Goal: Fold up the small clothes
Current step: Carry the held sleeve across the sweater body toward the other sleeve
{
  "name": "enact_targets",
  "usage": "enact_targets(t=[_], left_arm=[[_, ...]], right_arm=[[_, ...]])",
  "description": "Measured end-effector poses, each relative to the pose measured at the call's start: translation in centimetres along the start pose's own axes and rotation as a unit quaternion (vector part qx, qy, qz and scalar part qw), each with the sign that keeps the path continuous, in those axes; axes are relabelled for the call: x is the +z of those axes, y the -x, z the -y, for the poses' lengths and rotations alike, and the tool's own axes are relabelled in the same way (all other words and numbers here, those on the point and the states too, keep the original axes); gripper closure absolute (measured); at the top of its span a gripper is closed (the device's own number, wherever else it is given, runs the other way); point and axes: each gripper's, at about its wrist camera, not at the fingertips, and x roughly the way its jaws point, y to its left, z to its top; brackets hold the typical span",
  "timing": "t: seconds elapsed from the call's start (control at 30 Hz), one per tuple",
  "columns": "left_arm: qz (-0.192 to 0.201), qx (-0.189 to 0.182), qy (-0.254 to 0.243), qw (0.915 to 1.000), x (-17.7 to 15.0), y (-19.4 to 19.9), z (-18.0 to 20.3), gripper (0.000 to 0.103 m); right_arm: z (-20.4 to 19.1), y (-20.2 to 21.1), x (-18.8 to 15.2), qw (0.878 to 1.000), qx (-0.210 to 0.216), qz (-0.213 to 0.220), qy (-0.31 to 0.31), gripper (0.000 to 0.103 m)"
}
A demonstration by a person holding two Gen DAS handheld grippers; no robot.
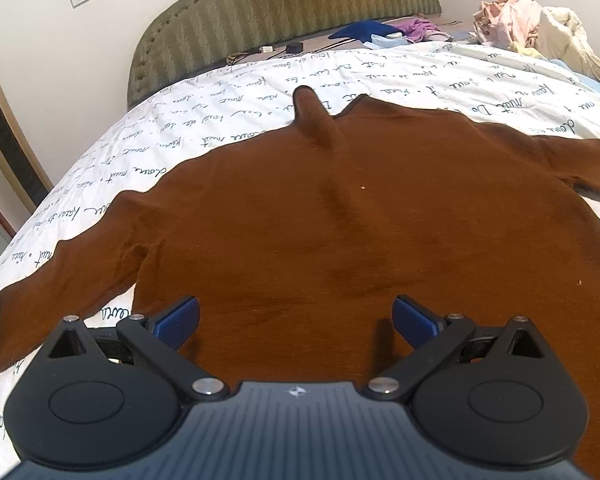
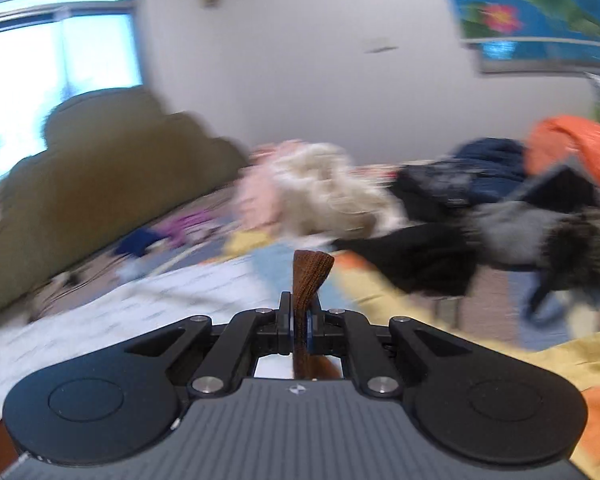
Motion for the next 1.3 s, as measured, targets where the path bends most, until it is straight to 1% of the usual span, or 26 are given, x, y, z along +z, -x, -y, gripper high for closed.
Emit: enact_targets(t=[0.1,0.2,0.3,0.47,0.6,0.9,1.13,1.3], left_arm=[[0.000,0.001,0.004,1.0000,-0.1,-0.1,-0.6,0.000],[-0.001,0.004,0.006,1.0000,-0.3,-0.1,-1.0,0.000],[-0.003,0.004,0.012,0.9999,-0.5,-0.2,-1.4,0.000],[-0.006,0.005,0.016,0.9998,-0.8,-0.3,-1.8,0.000],[-0.007,0.005,0.020,0.9998,-0.9,-0.3,-2.1,0.000],[-0.007,0.007,0.028,0.9996,-1.0,-0.4,-2.8,0.000],[-0.010,0.010,0.035,0.9993,-1.3,-0.4,-3.5,0.000],[-0.011,0.013,0.038,0.9991,-1.5,-0.3,-3.8,0.000]], right_arm=[[-4.7,0.8,-2.0,0.998,0.054,-0.018,0.028,0.092],[-9.4,1.4,-4.1,0.993,0.084,-0.035,0.073,0.092],[-13.2,1.3,-6.1,0.987,0.113,-0.058,0.102,0.092],[-18.4,0.9,-8.6,0.976,0.147,-0.089,0.132,0.092],[-22.3,1.5,-10.0,0.969,0.167,-0.090,0.156,0.092],[-29.3,3.1,-11.2,0.952,0.203,-0.075,0.217,0.092],[-32.4,2.8,-12.2,0.945,0.225,-0.094,0.220,0.092],[-34.6,3.0,-12.9,0.939,0.241,-0.098,0.225,0.092]])
